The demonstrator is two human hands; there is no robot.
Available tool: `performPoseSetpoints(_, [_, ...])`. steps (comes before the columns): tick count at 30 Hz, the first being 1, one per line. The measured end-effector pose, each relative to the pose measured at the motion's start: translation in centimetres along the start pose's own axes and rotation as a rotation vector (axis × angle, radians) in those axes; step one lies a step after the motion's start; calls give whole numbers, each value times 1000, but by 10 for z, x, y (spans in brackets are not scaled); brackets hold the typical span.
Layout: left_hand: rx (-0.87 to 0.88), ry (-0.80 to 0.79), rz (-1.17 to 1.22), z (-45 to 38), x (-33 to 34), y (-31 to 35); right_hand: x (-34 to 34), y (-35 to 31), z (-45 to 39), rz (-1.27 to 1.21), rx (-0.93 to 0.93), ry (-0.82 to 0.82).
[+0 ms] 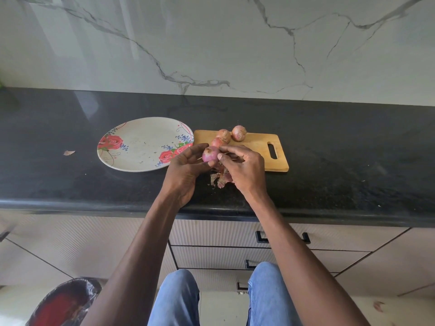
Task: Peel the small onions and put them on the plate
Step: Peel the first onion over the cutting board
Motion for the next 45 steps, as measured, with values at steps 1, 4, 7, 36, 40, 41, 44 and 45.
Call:
performPoseSetpoints(1, [-1,-5,-6,0,0,0,0,0,0,1,1,3])
performPoseSetpoints(4, [3,1,-13,1,2,1,1,1,-1,-7,19,12])
performPoseSetpoints(7, [42,-9,-43,3,3,1,-1,0,0,-21,61,19])
performPoseSetpoints(36, [19,19,-116,0,0,-2,-3,2,1,-106,277,-55])
performPoseSetpoints(40, [13,23,-73,-1,0,-2,-2,5,0,-68,261,-31])
performPoseSetpoints(41, [13,23,-72,-1,0,-2,-2,5,0,-75,249,-22])
performPoseSetpoints(44, [20,24,-62,1,2,-1,-3,6,-1,-92,166,14])
performPoseSetpoints(45, [28,25,-61,1,3,-1,-3,5,-2,-73,125,17])
Point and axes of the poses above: each hand's wrist, its own z-axis away from the middle knuckle, its own x-axis out of the palm, y = z × x, the point moved 4 cm from there along -z, towards the middle knuckle, and after that the axes turned 15 degrees about z, right-handed, at the moved point
